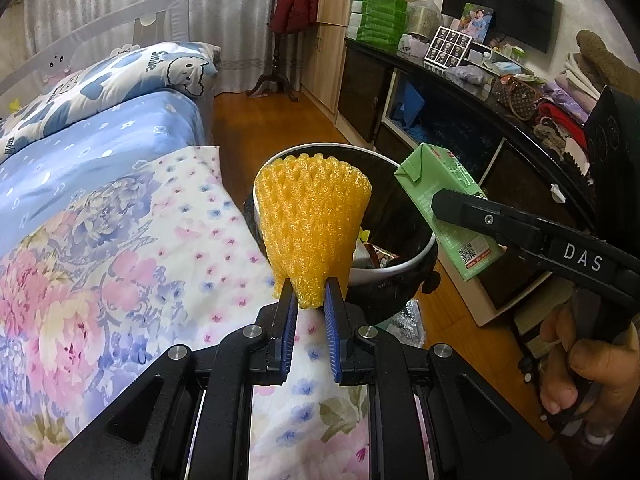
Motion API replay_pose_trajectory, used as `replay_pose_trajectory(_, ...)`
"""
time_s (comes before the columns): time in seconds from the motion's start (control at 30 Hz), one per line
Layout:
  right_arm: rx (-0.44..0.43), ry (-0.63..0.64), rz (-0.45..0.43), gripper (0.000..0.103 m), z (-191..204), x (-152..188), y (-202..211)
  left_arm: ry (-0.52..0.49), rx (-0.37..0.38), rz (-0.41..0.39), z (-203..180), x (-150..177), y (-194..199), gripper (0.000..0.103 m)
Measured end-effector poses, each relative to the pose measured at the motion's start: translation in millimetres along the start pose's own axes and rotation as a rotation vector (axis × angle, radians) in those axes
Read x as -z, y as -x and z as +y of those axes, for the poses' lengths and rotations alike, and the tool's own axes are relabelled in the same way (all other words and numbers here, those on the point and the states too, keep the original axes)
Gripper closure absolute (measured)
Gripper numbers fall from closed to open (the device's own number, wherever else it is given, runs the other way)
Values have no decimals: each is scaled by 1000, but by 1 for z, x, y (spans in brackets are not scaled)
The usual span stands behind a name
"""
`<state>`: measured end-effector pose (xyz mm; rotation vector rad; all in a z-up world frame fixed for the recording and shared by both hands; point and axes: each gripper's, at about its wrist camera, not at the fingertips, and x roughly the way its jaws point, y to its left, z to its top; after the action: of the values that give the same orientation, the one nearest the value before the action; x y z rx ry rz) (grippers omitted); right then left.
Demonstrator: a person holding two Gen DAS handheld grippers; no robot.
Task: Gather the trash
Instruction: 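Carry the yellow foam net and green milk carton over the bin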
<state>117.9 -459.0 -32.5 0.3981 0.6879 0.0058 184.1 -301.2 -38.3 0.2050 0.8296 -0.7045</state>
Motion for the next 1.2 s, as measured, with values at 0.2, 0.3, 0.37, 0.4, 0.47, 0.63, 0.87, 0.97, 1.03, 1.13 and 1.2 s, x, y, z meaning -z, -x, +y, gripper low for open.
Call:
replay_pose_trajectory(0.2,9,-4,1,60,-3,-4,-1,-3,-1,1,-2,-6,-4,91)
replay_pose_trajectory(0.3,13,-2,1,60,-4,-5,-2,-4,0,0,-3,-10,-7,91)
replay_pose_trajectory(0.37,14,-2,3,60,-6,-8,-4,-7,-1,0,-4,-13,-8,91)
replay_pose_trajectory(0.4,16,-3,4,60,-7,-8,-5,-8,0,0,-5,-14,-9,91)
replay_pose_trajectory(0.47,18,-8,8,60,-9,-10,-7,-12,-3,-1,-5,-16,-10,91)
replay_pose_trajectory(0.63,23,-14,17,60,-11,-11,-11,-11,-2,5,-5,-21,-15,91)
replay_pose_trajectory(0.87,24,-27,29,60,-16,-16,-17,-18,-2,14,-7,-29,-24,91)
replay_pose_trajectory(0.97,26,-29,34,60,-18,-19,-21,-25,-4,19,-9,-32,-29,91)
replay_pose_trajectory(1.03,27,-30,37,60,-19,-20,-24,-28,-4,23,-10,-34,-32,91)
replay_pose_trajectory(1.13,25,-33,42,60,-22,-21,-26,-32,-7,27,-11,-36,-37,91)
replay_pose_trajectory(1.2,26,-35,45,60,-23,-22,-28,-33,-9,32,-11,-37,-39,91)
